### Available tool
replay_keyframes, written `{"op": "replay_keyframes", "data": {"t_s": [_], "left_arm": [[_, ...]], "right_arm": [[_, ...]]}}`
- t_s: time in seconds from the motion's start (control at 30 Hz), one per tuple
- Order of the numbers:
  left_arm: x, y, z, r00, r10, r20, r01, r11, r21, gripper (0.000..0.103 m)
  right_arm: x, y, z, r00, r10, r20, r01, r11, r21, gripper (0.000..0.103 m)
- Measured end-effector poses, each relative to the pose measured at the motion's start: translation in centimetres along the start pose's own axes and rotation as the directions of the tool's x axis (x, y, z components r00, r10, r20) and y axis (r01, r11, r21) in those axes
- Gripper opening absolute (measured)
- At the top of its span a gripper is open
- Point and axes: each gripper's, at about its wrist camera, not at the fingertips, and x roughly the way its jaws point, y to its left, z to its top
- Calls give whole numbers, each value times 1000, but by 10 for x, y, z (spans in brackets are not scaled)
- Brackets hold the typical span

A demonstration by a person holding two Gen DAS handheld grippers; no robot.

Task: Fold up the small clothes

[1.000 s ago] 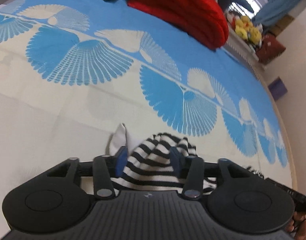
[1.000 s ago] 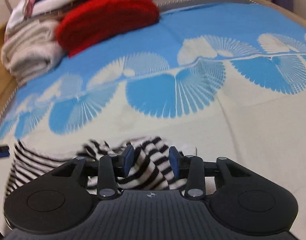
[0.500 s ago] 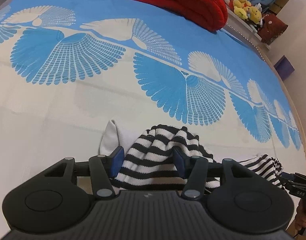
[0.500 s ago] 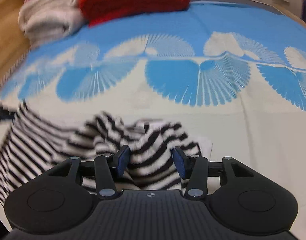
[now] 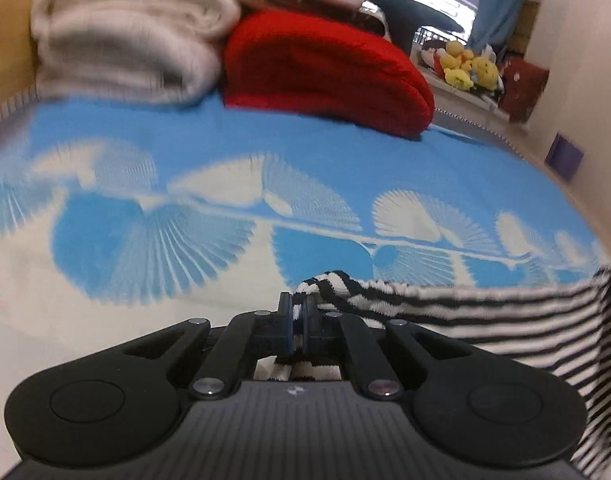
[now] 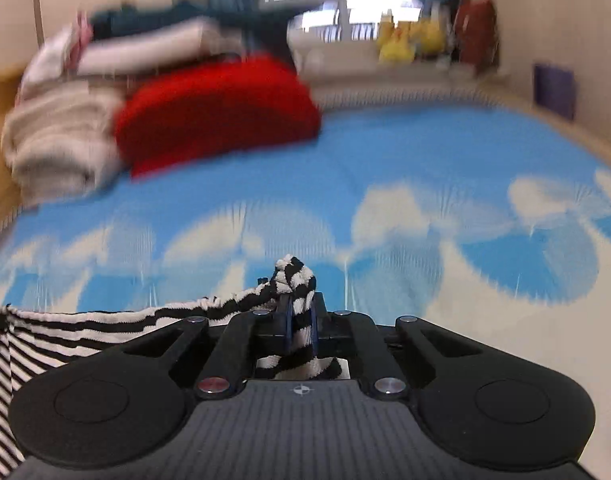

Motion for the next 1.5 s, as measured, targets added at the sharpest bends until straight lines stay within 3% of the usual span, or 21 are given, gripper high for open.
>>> {"op": "replay_keyframes", "data": {"t_s": [0.07,0.17,0.3,0.4,0.5,0.57,0.6,0.7,0.8,0.9,1.0,1.07,1.13,1.2,1.3,1.4,1.43,1.47,1.5], "left_arm": [[16,-8,-8,995,70,-75,-65,995,70,4],[50,-3,-25,965,87,-247,-75,995,58,4],[66,7,-31,955,63,-289,-63,998,10,8],[68,9,-28,951,49,-305,-51,999,3,9],[59,12,-27,948,24,-317,-34,999,-26,25],[42,14,-24,953,24,-301,-40,998,-47,49],[31,15,-23,958,21,-287,-35,998,-45,50],[-5,19,-19,955,44,-293,-40,999,20,50],[-51,25,-21,962,45,-269,-28,997,65,50],[-95,38,-36,966,-21,-259,30,999,30,50],[-108,50,-65,957,-41,-289,36,999,-23,50],[-102,58,-89,936,-61,-345,33,996,-85,49],[-88,62,-105,883,-79,-462,29,993,-115,47],[-85,60,-105,881,-85,-465,55,995,-77,48],[-78,59,-112,853,-105,-511,78,994,-75,48],[-71,56,-115,846,-94,-525,82,996,-48,48],[-69,54,-116,843,-93,-529,84,996,-40,40],[-69,53,-117,841,-98,-532,95,995,-33,17],[-70,53,-117,843,-105,-528,107,994,-27,7]], "right_arm": [[6,12,0,1000,-23,20,24,998,-61,8],[35,24,-9,996,-60,-62,53,991,-120,8],[85,26,-32,956,-121,-269,79,984,-162,8],[101,30,-44,931,-162,-328,99,975,-200,12],[101,29,-40,931,-156,-330,100,979,-179,18],[91,19,-33,939,-120,-323,89,990,-111,20],[82,15,-28,944,-100,-315,81,994,-70,20],[44,2,-16,958,-17,-287,23,1000,17,22],[-1,-4,-9,964,26,-265,-23,1000,14,27],[-48,-15,-11,965,56,-255,-52,998,25,35],[-83,-28,-28,958,82,-275,-71,996,51,40],[-91,-37,-45,948,83,-307,-62,995,75,40],[-90,-47,-63,923,69,-379,-29,994,108,40],[-87,-52,-74,898,68,-435,-18,993,117,40],[-79,-53,-87,866,44,-498,-8,997,74,40],[-72,-50,-99,836,23,-548,-6,999,32,40],[-71,-48,-102,831,19,-555,-10,1000,19,40],[-71,-46,-104,829,13,-558,-15,1000,1,40],[-71,-44,-106,828,8,-560,-19,1000,-15,38]]}}
